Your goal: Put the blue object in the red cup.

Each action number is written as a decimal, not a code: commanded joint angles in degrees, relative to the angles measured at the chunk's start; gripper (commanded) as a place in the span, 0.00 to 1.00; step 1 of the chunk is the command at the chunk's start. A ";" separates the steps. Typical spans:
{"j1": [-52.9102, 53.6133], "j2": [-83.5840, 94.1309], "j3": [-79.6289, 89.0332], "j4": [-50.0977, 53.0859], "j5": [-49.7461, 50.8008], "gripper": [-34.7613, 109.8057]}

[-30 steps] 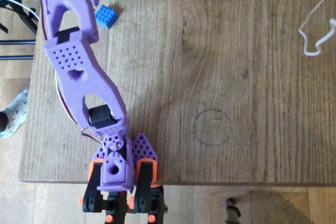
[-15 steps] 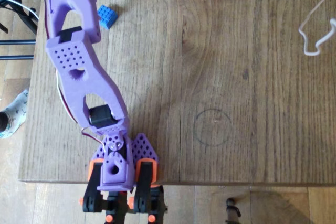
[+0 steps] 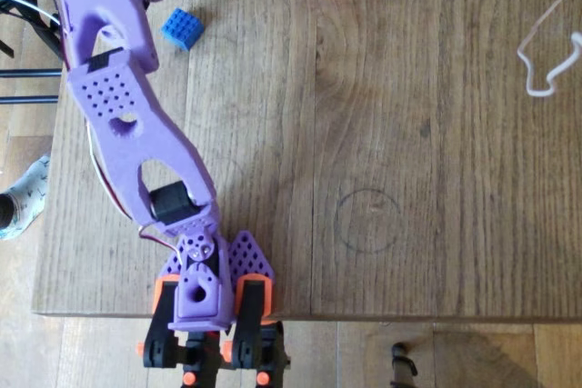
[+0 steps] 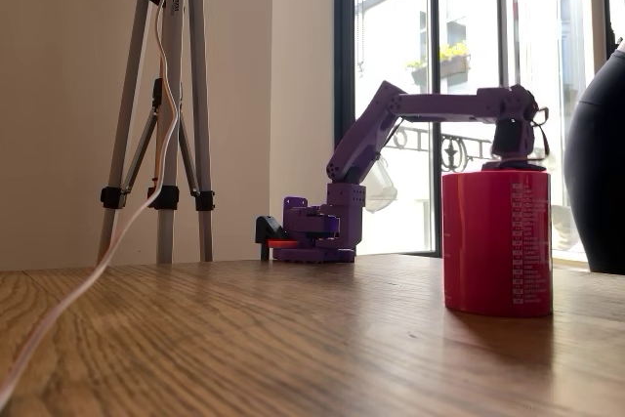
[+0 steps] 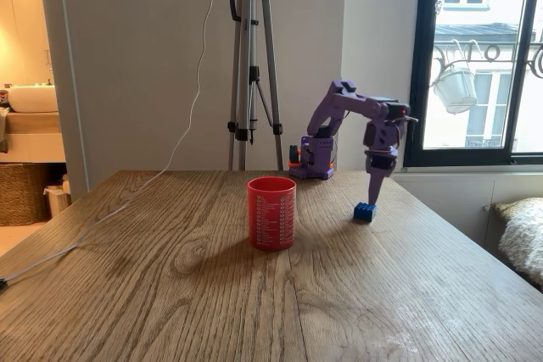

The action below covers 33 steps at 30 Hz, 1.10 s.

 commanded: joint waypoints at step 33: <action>5.19 -6.59 -7.73 -1.93 -3.34 0.25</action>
